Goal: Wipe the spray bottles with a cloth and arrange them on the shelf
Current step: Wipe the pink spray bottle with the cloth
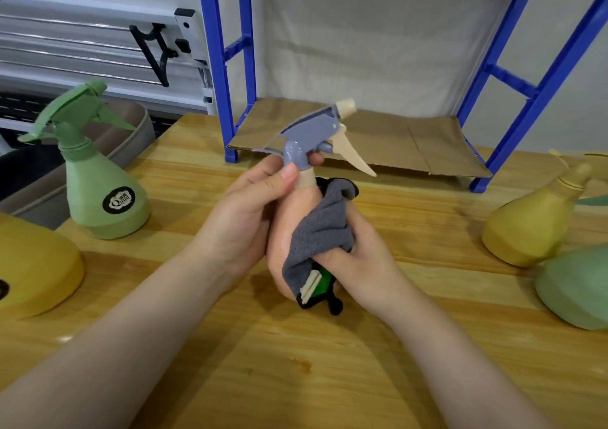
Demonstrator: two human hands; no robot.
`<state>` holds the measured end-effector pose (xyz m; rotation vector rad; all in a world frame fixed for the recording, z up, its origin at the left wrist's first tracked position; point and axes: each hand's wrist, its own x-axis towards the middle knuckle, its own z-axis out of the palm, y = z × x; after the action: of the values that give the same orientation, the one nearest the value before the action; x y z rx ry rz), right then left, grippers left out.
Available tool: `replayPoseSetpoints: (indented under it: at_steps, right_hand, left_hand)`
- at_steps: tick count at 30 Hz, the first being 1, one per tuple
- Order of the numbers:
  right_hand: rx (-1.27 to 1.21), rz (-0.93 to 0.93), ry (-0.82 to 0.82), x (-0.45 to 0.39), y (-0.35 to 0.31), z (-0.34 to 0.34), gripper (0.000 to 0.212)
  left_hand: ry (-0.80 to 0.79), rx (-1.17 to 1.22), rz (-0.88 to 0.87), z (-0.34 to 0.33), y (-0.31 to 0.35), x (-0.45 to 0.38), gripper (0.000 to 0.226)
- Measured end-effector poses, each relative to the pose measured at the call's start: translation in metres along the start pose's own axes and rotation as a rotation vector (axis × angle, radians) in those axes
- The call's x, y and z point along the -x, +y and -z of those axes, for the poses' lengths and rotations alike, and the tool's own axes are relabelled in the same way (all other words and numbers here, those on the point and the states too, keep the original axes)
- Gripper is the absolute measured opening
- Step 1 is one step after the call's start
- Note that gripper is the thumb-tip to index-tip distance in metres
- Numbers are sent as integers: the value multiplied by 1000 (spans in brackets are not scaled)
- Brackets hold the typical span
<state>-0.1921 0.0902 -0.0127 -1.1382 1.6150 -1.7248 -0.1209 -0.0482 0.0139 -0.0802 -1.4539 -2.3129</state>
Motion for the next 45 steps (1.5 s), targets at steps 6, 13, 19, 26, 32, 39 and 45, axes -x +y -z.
replayPoseSetpoints:
  at_steps: [6, 13, 19, 26, 32, 39, 45]
  right_hand:
    - [-20, -13, -36, 2, -1, -7, 53]
    - [56, -75, -27, 7, -4, -11, 44]
    - [-122, -130, 5, 7, -7, -18, 42]
    - [-659, -581, 47, 4, -17, -15, 61]
    - [-753, -704, -19, 5, -21, -4, 50]
    - [-536, -631, 52, 4, -26, 0, 36]
    - [-255, -510, 260, 2, -24, 2, 14]
  left_hand:
    - [123, 74, -157, 7, 5, -1, 26]
    - [141, 255, -229, 17, 11, -4, 19]
    - [215, 238, -308, 16, 14, -5, 21]
    - [201, 120, -349, 10, 15, -1, 28]
    - [144, 89, -318, 13, 13, -3, 32]
    - [111, 47, -276, 22, 12, -7, 31]
    - [150, -34, -292, 24, 6, -8, 38]
